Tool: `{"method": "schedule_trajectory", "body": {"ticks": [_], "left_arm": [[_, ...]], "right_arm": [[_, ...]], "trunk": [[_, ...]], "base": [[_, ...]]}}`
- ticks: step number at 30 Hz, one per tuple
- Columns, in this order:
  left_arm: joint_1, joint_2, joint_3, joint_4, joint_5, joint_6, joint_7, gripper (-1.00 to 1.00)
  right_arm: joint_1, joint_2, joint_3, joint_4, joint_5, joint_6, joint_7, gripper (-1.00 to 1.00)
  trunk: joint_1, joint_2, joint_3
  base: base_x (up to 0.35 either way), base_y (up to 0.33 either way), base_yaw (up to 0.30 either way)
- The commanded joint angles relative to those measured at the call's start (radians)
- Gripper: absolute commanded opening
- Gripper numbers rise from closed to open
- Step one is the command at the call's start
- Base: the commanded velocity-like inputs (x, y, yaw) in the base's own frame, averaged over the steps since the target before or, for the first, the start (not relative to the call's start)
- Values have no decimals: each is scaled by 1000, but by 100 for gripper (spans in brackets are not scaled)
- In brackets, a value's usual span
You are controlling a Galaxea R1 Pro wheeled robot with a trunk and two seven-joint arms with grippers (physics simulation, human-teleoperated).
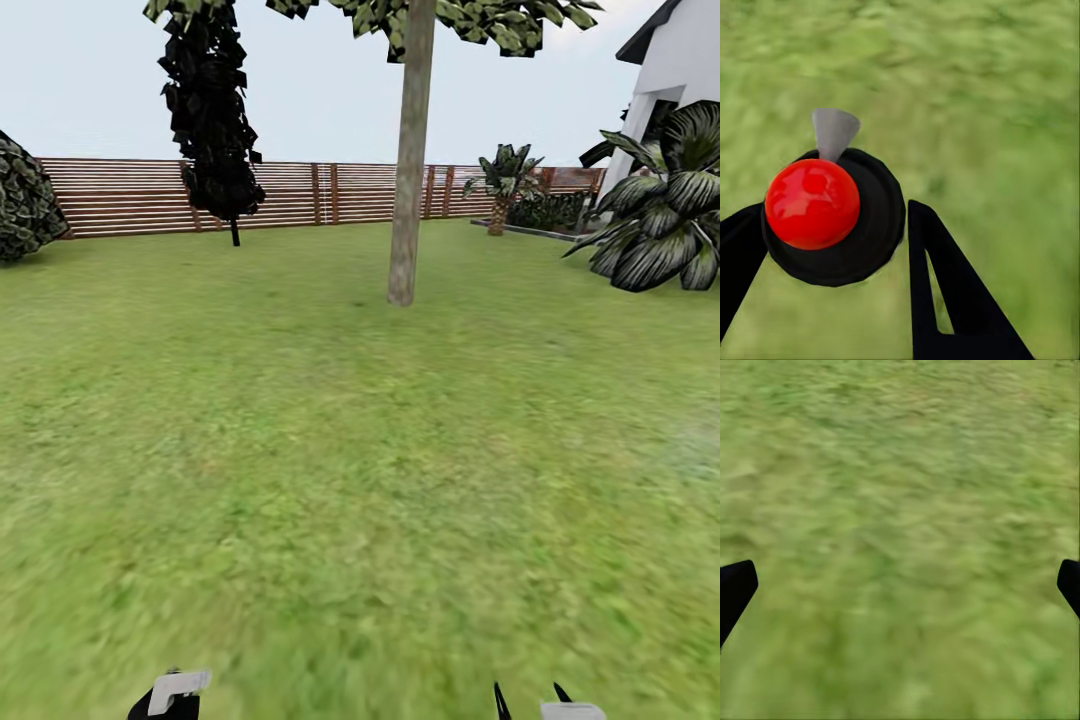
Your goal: In the garden, pick up the pesticide atomizer on the floor and spray pesticide onto both trees until each tree trunk is fully covered.
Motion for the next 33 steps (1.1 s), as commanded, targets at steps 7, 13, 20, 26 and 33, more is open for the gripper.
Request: {"method": "schedule_trajectory", "body": {"ticks": [7, 13, 20, 26, 33], "left_arm": [[0, 0, 0, 0, 0, 0, 0, -100], [0, 0, 0, 0, 0, 0, 0, -100], [0, 0, 0, 0, 0, 0, 0, -100], [0, 0, 0, 0, 0, 0, 0, -100], [1, 0, 0, 0, 0, 0, 0, -100]], "right_arm": [[0, 1, 0, 1, 0, 0, 0, 100], [0, 0, 0, 1, 0, 0, 0, 100], [0, 0, 0, 1, 0, 0, 0, 100], [0, 0, 0, 2, 1, 0, 0, 100], [0, 0, 0, 4, 1, 0, 0, 100]], "trunk": [[0, 0, 0], [0, 0, 0], [0, 0, 0], [0, 0, 0], [0, 0, 0]], "base": [[343, 0, 0], [343, 0, 0], [343, 0, 0], [343, 0, 0], [343, 0, 0]]}}
